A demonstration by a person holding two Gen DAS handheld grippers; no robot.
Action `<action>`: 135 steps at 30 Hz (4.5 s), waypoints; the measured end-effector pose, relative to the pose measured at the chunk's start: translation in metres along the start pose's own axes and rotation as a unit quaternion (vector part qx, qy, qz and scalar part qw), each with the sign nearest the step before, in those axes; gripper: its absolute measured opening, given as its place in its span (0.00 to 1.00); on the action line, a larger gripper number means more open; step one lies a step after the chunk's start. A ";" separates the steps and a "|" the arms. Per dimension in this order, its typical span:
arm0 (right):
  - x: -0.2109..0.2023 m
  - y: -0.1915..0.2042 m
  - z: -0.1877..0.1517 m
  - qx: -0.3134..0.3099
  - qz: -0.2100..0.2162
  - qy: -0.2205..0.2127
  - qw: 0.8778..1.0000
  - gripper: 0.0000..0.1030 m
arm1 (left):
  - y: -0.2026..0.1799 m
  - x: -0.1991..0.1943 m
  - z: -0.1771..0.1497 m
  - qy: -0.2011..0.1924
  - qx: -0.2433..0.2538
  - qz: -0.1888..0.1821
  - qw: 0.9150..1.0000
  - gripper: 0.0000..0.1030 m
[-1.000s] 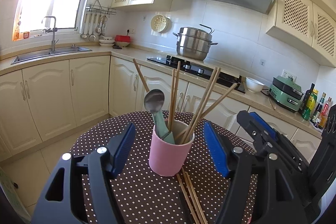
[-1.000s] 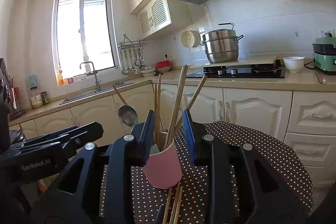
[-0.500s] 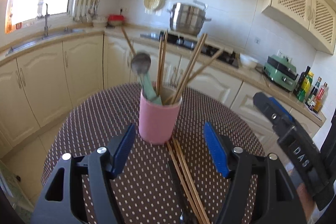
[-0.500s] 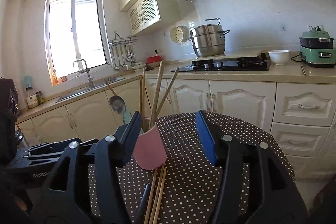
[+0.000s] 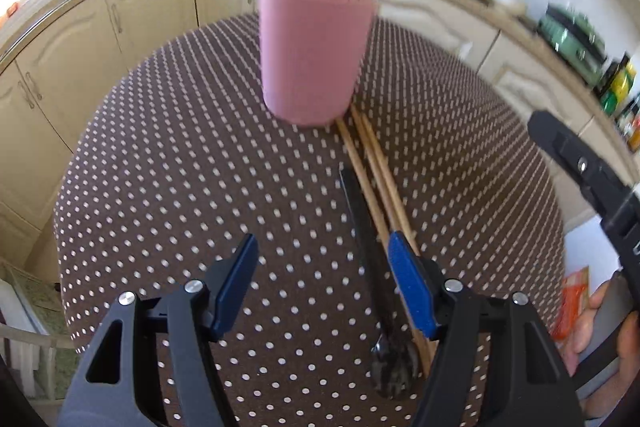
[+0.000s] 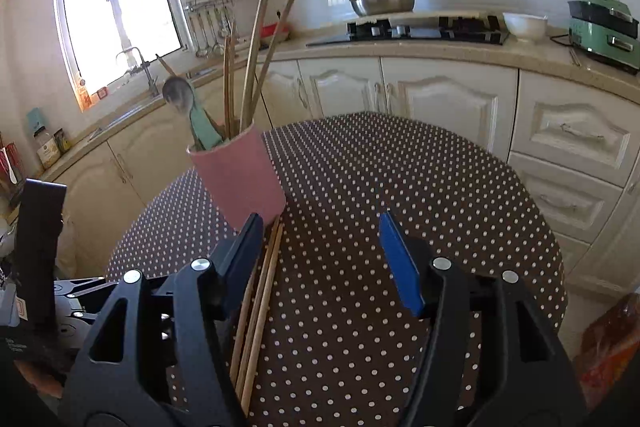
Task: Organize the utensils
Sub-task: 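Grasp the black utensil handle with the left tool while the right tool grasps a chopstick, then carry the black utensil and the chopstick over the pink cup with both tools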
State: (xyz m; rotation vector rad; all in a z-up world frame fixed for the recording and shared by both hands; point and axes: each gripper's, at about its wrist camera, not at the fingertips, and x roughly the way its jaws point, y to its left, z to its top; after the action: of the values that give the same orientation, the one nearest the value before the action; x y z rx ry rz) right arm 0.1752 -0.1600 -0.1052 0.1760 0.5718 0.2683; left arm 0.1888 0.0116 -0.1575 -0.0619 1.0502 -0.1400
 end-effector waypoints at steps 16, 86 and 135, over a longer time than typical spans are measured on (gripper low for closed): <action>0.035 -0.003 -0.011 -0.012 -0.003 0.104 0.994 0.61 | -0.020 0.037 0.012 0.024 0.035 0.048 0.998 0.50; 0.005 0.017 0.023 -0.043 0.111 0.062 0.991 0.06 | -0.001 -0.073 0.017 -0.257 0.016 -0.076 0.963 0.11; 0.075 0.052 0.138 -0.001 0.160 -0.266 0.951 0.06 | 0.026 -0.021 0.127 -0.454 -0.057 -0.091 0.884 0.12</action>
State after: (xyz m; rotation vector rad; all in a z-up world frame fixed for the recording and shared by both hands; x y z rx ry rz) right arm 0.3020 -0.1006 -0.0173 0.3271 0.0022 0.5151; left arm 0.2905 0.0386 -0.0792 -0.3048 0.1051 -0.1919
